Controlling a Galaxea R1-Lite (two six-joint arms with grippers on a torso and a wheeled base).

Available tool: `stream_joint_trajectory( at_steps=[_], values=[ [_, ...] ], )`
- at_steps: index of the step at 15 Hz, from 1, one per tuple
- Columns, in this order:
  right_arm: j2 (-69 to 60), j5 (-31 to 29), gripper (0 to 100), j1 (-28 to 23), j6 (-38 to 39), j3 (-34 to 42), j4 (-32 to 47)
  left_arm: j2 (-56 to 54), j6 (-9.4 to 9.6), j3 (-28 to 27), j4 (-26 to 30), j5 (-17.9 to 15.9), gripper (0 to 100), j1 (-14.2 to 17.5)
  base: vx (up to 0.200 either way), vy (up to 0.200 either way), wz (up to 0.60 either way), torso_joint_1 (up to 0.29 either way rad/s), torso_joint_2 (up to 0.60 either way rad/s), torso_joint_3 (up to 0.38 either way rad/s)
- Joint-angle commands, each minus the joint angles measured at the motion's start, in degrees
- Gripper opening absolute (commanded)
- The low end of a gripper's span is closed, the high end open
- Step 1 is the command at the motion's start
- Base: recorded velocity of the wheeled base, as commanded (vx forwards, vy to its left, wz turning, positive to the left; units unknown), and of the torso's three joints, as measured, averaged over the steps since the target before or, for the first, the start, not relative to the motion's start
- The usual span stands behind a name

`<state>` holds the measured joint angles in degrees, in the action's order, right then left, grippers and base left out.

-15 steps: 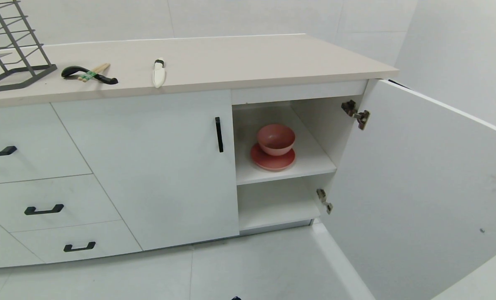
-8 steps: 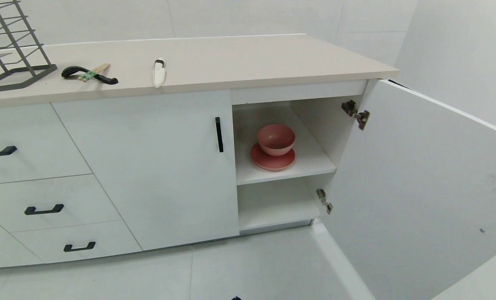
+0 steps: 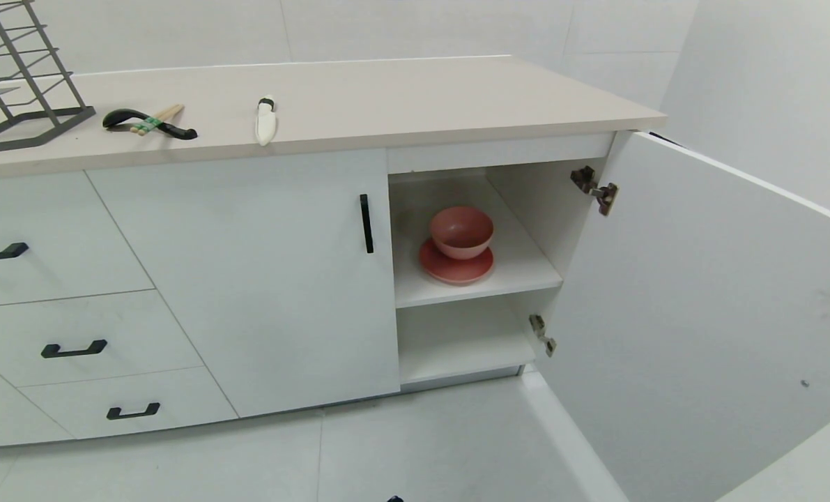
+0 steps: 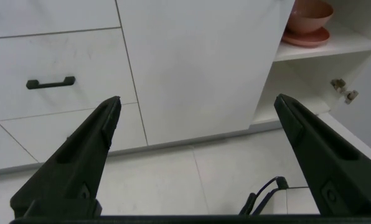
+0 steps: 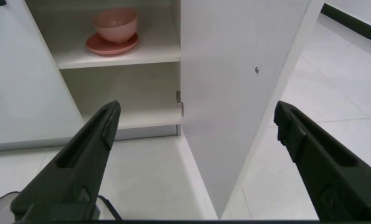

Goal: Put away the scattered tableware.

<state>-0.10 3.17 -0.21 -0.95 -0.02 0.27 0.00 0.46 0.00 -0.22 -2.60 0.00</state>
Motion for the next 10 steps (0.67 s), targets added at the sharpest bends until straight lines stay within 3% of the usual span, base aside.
stream_joint_trajectory(
  at_steps=[1, 5, 10],
  values=[
    [0.1, -0.01, 100, 0.03, -0.02, 0.02, 0.0, 0.0, -0.02, 0.0, -0.04, -0.04, 100, 0.0, -0.2, -0.2, 0.0, 0.007, 0.0, 0.002],
    [0.1, -0.01, 100, 0.03, -0.1, -0.06, 0.0, 0.0, -0.11, 0.0, -0.04, -0.13, 100, 0.0, 0.0, 0.0, 0.0, 0.0, 0.0, 0.0],
    [0.1, -0.01, 100, 0.03, -0.02, 0.02, 0.0, 0.0, -0.02, 0.0, -0.13, 0.22, 100, 0.0, 0.0, -0.2, 0.0, 0.007, 0.0, 0.003]
  ],
)
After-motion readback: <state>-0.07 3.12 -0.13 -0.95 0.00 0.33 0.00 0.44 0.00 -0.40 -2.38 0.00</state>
